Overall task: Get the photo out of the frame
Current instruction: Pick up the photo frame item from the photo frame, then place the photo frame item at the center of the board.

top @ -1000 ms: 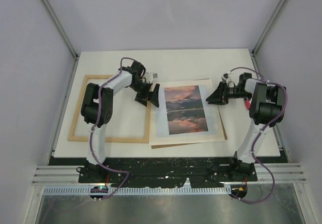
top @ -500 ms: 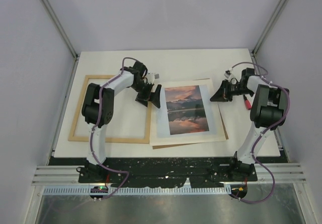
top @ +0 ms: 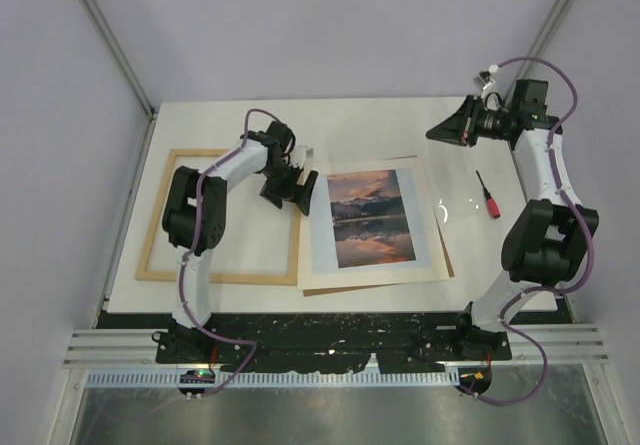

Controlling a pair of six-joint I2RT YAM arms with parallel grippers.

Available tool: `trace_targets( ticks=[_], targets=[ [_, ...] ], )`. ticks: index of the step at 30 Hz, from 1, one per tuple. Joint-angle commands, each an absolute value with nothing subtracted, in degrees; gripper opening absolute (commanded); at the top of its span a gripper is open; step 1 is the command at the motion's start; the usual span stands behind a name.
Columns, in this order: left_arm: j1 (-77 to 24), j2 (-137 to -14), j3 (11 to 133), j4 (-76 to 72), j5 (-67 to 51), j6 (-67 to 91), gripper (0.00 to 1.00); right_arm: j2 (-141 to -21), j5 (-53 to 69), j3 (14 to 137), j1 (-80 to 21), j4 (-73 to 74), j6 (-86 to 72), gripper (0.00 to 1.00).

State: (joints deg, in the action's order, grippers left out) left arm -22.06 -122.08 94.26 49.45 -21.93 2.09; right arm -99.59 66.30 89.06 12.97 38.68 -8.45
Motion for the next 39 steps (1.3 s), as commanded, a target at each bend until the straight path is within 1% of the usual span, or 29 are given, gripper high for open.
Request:
trace_targets(
  ticks=[1, 2, 5, 9, 12, 15, 16, 22, 24, 27, 30, 35, 38, 39],
  targets=[
    [-21.09, -122.95, 94.30, 51.76, -10.47, -1.76, 1.00, -93.61, 73.91, 93.07, 10.90, 21.59, -27.81, 0.08],
    [-21.27, -123.13, 94.74, 52.20, -9.59, -1.93, 1.00, -93.08, 74.26, 93.08, 9.77, 18.75, -30.38, 0.08],
    [-21.53, -123.92, 96.32, 53.17, -6.69, -2.37, 0.99, -91.24, 75.41, 92.38, 5.73, 3.66, -43.28, 0.08],
    [-22.32, -124.89, 97.73, 54.40, -2.91, -3.42, 1.00, -90.44, 74.89, 93.16, 1.42, -9.98, -53.32, 0.08],
    [-22.24, -125.16, 98.00, 54.76, -1.32, -4.04, 1.00, -90.70, 74.88, 94.39, 0.00, -15.63, -59.48, 0.08],
    [-22.32, -124.81, 97.56, 54.76, -0.53, -4.13, 0.99, -91.49, 74.79, 97.29, 0.00, -17.75, -60.99, 0.08],
    [-22.32, -124.46, 97.30, 54.67, -0.53, -4.30, 0.99, -91.58, 74.62, 97.38, -1.83, -20.02, -62.74, 0.08],
    [-21.71, -123.14, 95.54, 54.23, 1.94, -5.27, 0.97, -93.60, 73.57, 97.56, -3.51, -31.53, -71.71, 0.08],
    [-20.92, -121.83, 94.49, 54.14, 1.06, -5.10, 0.97, -94.30, 72.78, 97.56, -4.04, -31.99, -71.90, 0.08],
    [-17.86, -117.26, 92.29, 52.48, -8.49, -5.45, 0.98, -95.62, 72.07, 96.60, -4.13, -32.17, -71.63, 0.08],
    [-12.50, -110.50, 89.22, 50.63, -19.74, -5.45, 0.98, -97.55, 71.63, 94.84, -3.96, -31.55, -69.79, 0.08],
    [-1.69, -99.25, 84.73, 51.76, -34.15, -10.36, 1.00, -99.40, 68.65, 85.79, -3.25, -30.68, -63.66, 0.08],
    [7.62, -94.49, 82.45, 53.87, -39.10, -11.95, 1.00, -100.72, 65.05, 77.65, -3.34, -25.94, -57.32, 0.08],
    [10.08, -93.18, 81.83, 54.49, -39.02, -12.21, 1.00, -100.90, 62.52, 75.26, -3.60, -25.84, -55.39, 0.08]
  ],
)
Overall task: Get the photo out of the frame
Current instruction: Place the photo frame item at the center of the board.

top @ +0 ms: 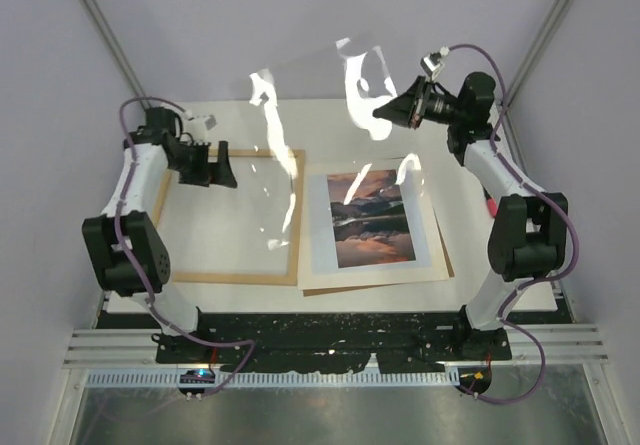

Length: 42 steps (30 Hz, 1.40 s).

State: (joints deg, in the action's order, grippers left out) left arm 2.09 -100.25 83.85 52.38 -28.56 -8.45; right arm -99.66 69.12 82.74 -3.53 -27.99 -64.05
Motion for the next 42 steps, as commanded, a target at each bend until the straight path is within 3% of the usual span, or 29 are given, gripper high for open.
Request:
trace_targets(
  ticks=[1, 9, 13, 18, 21, 29, 35, 42],
  targets=[
    [12.11, -92.03, 81.39, 55.28, -38.68, -13.00, 1.00, -101.59, 61.36, 71.49, -4.39, -25.93, -54.50, 0.08],
    [24.87, -88.33, 73.40, 55.28, -37.53, -14.06, 1.00, -106.95, 44.31, 56.00, -15.55, -35.50, -49.22, 0.08],
    [25.23, -87.80, 69.00, 54.93, -37.88, -15.55, 1.00, -113.54, 39.91, 59.58, -16.96, -34.99, -48.87, 0.08],
    [25.31, -85.87, 66.62, 54.58, -36.65, -16.70, 1.00, -117.51, 34.46, 64.24, -16.43, -21.49, -40.09, 0.09],
    [25.31, -86.57, 67.06, 55.45, -36.39, -16.79, 1.00, -117.07, 30.78, 65.12, -17.57, -17.94, -36.66, 0.35],
    [24.79, -91.14, 68.20, 56.34, -38.50, -15.56, 1.00, -112.07, 29.01, 71.80, -23.20, 4.52, -26.30, 0.71],
    [24.17, -89.83, 67.33, 54.32, -37.62, -14.06, 1.00, -110.47, 24.17, 74.44, -26.80, 15.98, -19.61, 0.78],
    [23.91, -88.51, 65.30, 54.14, -37.44, -14.15, 1.00, -114.78, 27.41, 74.52, -32.16, 16.52, -19.60, 0.82]
  ],
)
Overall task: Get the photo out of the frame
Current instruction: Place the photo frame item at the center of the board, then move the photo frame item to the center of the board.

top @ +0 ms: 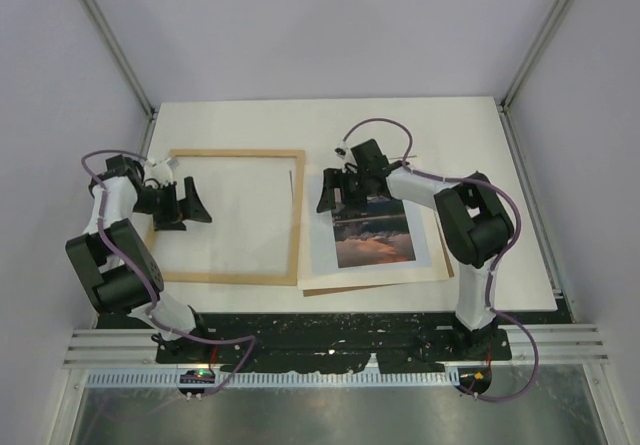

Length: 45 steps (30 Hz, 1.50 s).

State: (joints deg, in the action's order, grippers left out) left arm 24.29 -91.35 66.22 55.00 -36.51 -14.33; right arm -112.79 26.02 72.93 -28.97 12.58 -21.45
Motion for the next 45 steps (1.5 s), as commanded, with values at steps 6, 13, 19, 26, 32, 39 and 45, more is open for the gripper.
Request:
trace_targets(
  ticks=[6, 13, 19, 26, 32, 39, 45],
  targets=[
    [23.82, -86.40, 65.56, 54.67, -37.09, -14.15, 1.00, -122.06, 31.46, 85.50, -38.14, 20.64, -20.56, 0.84],
    [23.73, -83.32, 70.13, 56.77, -32.79, -14.15, 1.00, -125.34, 29.11, 94.48, -39.99, 27.06, -17.07, 0.85],
    [17.59, -80.77, 72.51, 57.13, -27.96, -15.03, 1.00, -113.40, 25.22, 90.19, -35.70, 33.57, -6.96, 0.90],
    [2.92, -82.78, 78.65, 56.34, -23.56, -12.31, 1.00, -102.75, 31.81, 82.72, -25.76, 38.05, 1.39, 0.90],
    [-16.14, -93.14, 91.12, 56.78, -14.45, -12.74, 1.00, -95.37, 20.77, 70.26, -15.65, 33.85, 11.67, 0.91],
    [-30.04, -113.61, 113.79, 64.85, -4.93, -16.52, 1.00, -90.18, 16.70, 60.74, -10.20, 32.43, 17.66, 0.91],
    [-37.08, -123.56, 125.23, 65.92, -2.46, -19.24, 1.00, -86.05, 12.40, 54.85, -10.20, 30.15, 20.30, 0.91]
  ],
)
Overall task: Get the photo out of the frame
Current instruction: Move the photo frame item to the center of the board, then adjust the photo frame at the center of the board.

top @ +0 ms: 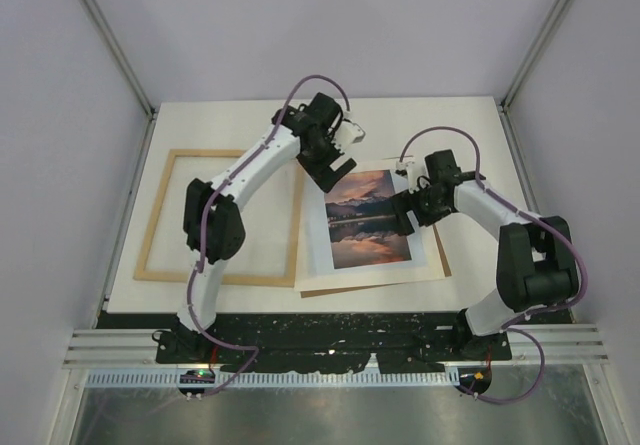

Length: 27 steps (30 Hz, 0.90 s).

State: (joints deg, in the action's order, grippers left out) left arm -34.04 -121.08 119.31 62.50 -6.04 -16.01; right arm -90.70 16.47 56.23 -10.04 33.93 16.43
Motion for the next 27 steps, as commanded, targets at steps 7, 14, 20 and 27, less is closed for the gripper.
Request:
trace_targets(
  ticks=[7, 14, 20, 27],
  targets=[
    [-39.02, -129.46, 125.51, 66.71, -5.53, -20.48, 1.00, -87.18, 2.30, 49.93, -10.11, 25.15, 23.91, 0.91],
    [-39.02, -131.57, 122.87, 66.62, -7.38, -20.04, 1.00, -91.40, -5.09, 48.16, -10.28, 21.36, 23.73, 0.91],
    [-38.50, -131.49, 119.28, 67.41, -5.63, -19.34, 1.00, -92.89, -8.51, 46.67, -10.20, 19.42, 23.38, 0.91],
    [-35.69, -129.90, 113.65, 68.55, -3.69, -18.02, 0.99, -94.48, -10.99, 45.09, -8.70, 19.69, 23.73, 0.91]
  ],
)
